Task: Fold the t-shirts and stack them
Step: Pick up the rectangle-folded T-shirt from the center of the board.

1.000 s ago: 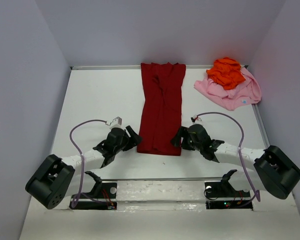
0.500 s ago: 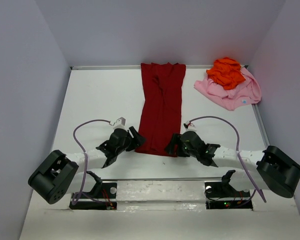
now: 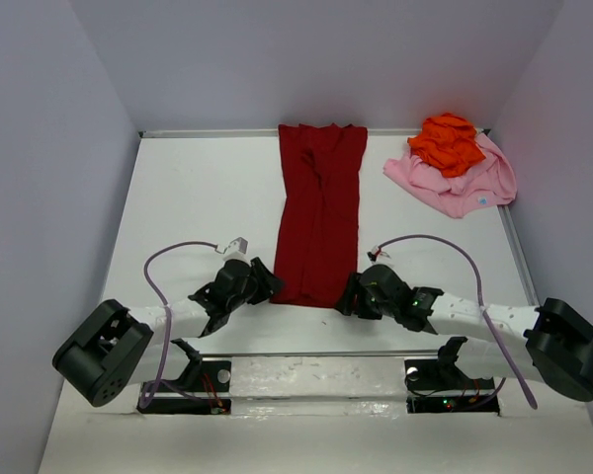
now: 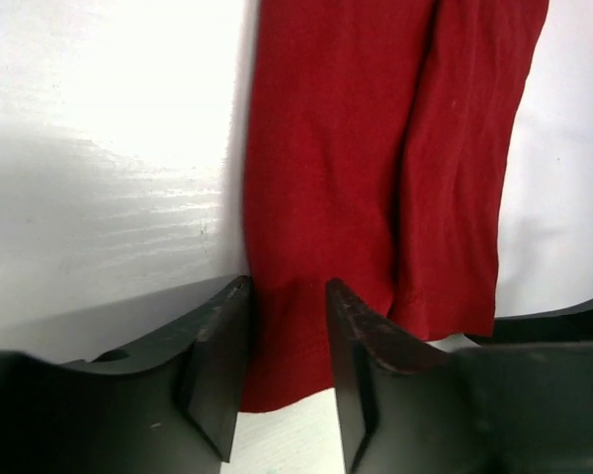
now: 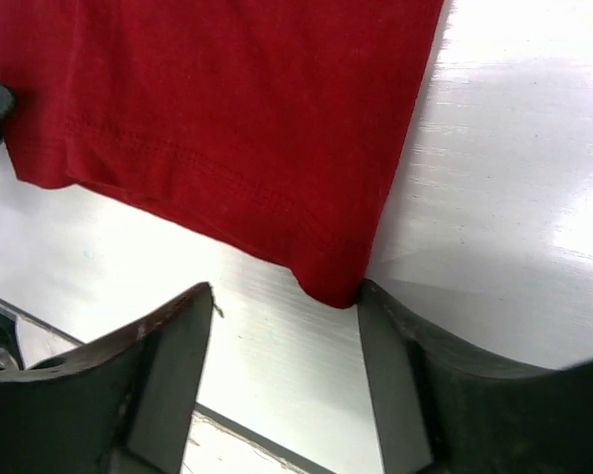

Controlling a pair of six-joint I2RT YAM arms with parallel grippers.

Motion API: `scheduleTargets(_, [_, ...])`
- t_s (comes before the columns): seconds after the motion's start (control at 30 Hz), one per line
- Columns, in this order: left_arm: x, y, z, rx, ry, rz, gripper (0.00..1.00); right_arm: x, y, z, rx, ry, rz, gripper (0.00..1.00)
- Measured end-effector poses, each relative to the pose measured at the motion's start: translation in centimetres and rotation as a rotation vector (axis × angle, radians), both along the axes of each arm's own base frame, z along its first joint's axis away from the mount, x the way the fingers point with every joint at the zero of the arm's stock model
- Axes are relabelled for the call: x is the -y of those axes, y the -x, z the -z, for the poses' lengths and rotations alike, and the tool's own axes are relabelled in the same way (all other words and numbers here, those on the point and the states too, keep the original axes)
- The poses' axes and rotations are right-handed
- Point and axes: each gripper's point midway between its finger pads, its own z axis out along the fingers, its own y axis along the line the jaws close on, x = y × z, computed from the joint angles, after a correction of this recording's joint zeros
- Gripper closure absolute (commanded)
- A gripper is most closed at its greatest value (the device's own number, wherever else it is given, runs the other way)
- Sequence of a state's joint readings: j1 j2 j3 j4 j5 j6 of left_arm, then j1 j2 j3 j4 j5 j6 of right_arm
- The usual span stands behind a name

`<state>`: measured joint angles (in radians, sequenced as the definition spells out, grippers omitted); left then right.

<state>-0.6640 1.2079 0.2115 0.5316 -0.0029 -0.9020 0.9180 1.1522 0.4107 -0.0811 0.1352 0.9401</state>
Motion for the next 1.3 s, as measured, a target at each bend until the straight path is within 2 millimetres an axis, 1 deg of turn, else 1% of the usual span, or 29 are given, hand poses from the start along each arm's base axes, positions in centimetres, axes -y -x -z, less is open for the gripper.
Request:
scheduleTargets(0.03, [-0.1,0.3,0.3,-0.011,-0.005,0.001,0.57,0.1,0.0,0.1,-0.003,0.006,0.004,0.39])
scheduleTargets(0.07, [-0.2,0.4,0.5,-0.014,-0.007,0.002,0.58,0.2,0.0,0.2,-0.004,0.010,0.006,0.39])
scheduleTargets(0.13, [-0.2,0.4,0.6,-0.017,-0.010,0.002,0.57,0.3,0.0,0.2,-0.003,0.013,0.008,0.35])
scheduleTargets(0.3, [0.0,0.8,0.6,-0.026,-0.003,0.023,0.57,0.1,-0.3,0.2,0.000,0.014,0.012,0.34])
scheduleTargets(0.37, [0.1,0.9,0.6,-0.029,-0.001,0.032,0.55,0.0,-0.4,0.2,0.001,0.016,0.014,0.32])
scheduleTargets(0.4, [0.2,1.0,0.6,-0.031,0.001,0.036,0.51,-0.1,-0.5,0.1,0.004,0.016,0.015,0.30])
scheduleTargets(0.5, [0.4,1.1,0.4,-0.030,0.008,0.046,0.45,-0.2,-0.7,0.0,0.008,0.016,0.018,0.29])
scheduleTargets(0.53, [0.5,1.2,0.3,-0.029,0.012,0.051,0.41,-0.2,-0.8,0.0,0.010,0.018,0.019,0.28])
scheduleTargets(0.63, [0.7,1.6,0.0,-0.024,0.021,0.065,0.38,-0.3,-0.9,0.0,0.013,0.021,0.020,0.28])
scheduleTargets(0.9, [1.2,2.6,0.1,-0.052,-0.007,0.077,0.39,-0.3,-1.0,0.0,0.017,0.023,0.023,0.28])
scheduleTargets(1.07, [1.5,2.8,0.3,-0.065,-0.025,0.070,0.48,-0.2,-1.1,0.0,0.019,0.026,0.027,0.29])
scheduleTargets(1.1, [1.6,2.9,0.3,-0.067,-0.029,0.072,0.50,-0.2,-1.1,0.0,0.020,0.027,0.028,0.31])
scheduleTargets(1.13, [1.6,3.0,0.4,-0.071,-0.030,0.070,0.53,-0.1,-1.1,0.0,0.021,0.029,0.030,0.37])
scheduleTargets(1.17, [1.7,3.2,0.5,-0.075,-0.033,0.071,0.59,0.0,-1.2,0.0,0.023,0.033,0.034,0.38])
scheduleTargets(1.2, [1.7,3.2,0.6,-0.076,-0.037,0.072,0.63,0.1,-1.2,0.1,0.024,0.040,0.036,0.42])
scheduleTargets(1.23, [1.6,3.5,0.7,-0.084,-0.043,0.071,0.70,0.3,-1.2,0.2,0.023,0.049,0.040,0.54])
scheduleTargets(1.27, [1.6,3.6,0.9,-0.092,-0.047,0.070,0.81,0.5,-1.1,0.3,0.021,0.059,0.046,0.62])
scheduleTargets(1.3, [1.6,3.7,1.0,-0.094,-0.050,0.070,0.90,0.7,-1.1,0.4,0.022,0.068,0.048,0.77])
